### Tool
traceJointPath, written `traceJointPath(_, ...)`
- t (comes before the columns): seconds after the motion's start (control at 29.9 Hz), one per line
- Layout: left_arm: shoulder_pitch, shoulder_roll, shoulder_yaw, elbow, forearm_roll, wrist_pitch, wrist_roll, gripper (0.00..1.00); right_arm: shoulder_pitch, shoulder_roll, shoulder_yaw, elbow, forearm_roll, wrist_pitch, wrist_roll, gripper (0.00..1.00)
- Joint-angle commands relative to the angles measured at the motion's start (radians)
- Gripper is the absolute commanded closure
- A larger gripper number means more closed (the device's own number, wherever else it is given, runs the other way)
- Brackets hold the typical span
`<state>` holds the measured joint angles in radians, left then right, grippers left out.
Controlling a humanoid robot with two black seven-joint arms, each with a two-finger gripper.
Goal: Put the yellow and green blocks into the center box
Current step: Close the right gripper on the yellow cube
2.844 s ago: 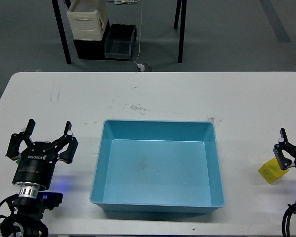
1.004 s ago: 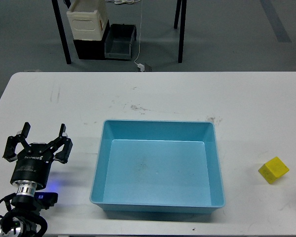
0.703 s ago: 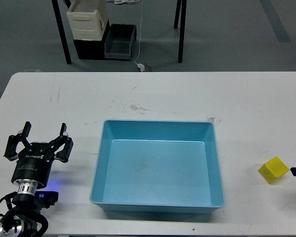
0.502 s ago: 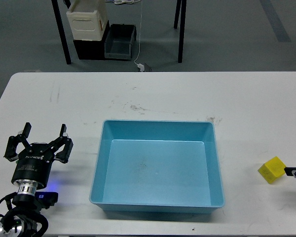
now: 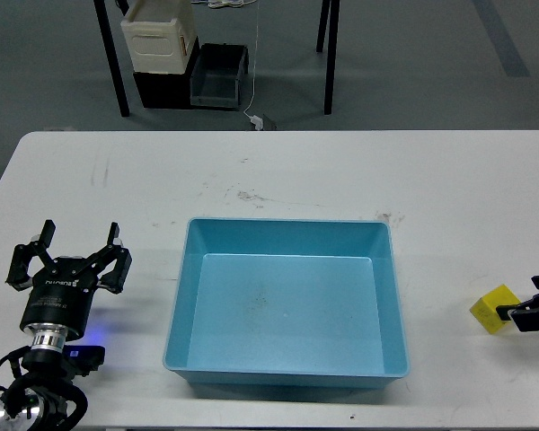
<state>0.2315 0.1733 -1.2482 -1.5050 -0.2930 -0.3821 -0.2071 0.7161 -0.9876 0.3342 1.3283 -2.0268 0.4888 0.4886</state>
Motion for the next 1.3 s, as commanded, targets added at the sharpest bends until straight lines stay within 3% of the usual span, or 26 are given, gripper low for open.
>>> traceJointPath(0.0, 0.000, 0.000, 0.000, 0.002, 0.000, 0.000, 0.000, 0.00, 0.008, 0.024, -0.014, -0.017, 0.000, 0.000, 0.000, 0.00)
traceJointPath(0.57, 0.000, 0.000, -0.004, 0.009, 0.000, 0.000, 0.000, 0.00, 0.008, 0.106, -0.050, -0.101, -0.001, 0.000, 0.000, 0.01)
traceJointPath(0.7, 0.002, 0.002, -0.002, 0.009, 0.000, 0.000, 0.000, 0.00, 0.009, 0.110, -0.052, -0.103, -0.001, 0.000, 0.000, 0.06)
traceJointPath(0.74, 0.000, 0.002, -0.004, 0.009, 0.000, 0.000, 0.000, 0.00, 0.009, 0.110, -0.050, -0.101, -0.001, 0.000, 0.000, 0.12)
traceJointPath(0.8, 0.000, 0.002, -0.004, 0.016, 0.000, 0.000, 0.000, 0.00, 0.016, 0.110, -0.052, -0.101, -0.003, 0.000, 0.000, 0.34)
traceJointPath(0.97, 0.002, 0.002, -0.004, 0.023, 0.000, 0.000, 0.000, 0.00, 0.014, 0.113, -0.053, -0.103, -0.009, 0.000, 0.000, 0.62)
traceJointPath(1.17, 0.000, 0.002, -0.004, 0.023, 0.000, 0.000, 0.000, 0.00, 0.022, 0.109, -0.053, -0.100, -0.018, 0.000, 0.000, 0.91)
traceJointPath(1.27, 0.000, 0.002, -0.004, 0.023, 0.000, 0.000, 0.000, 0.00, 0.048, 0.106, -0.052, -0.101, -0.018, 0.000, 0.000, 0.96)
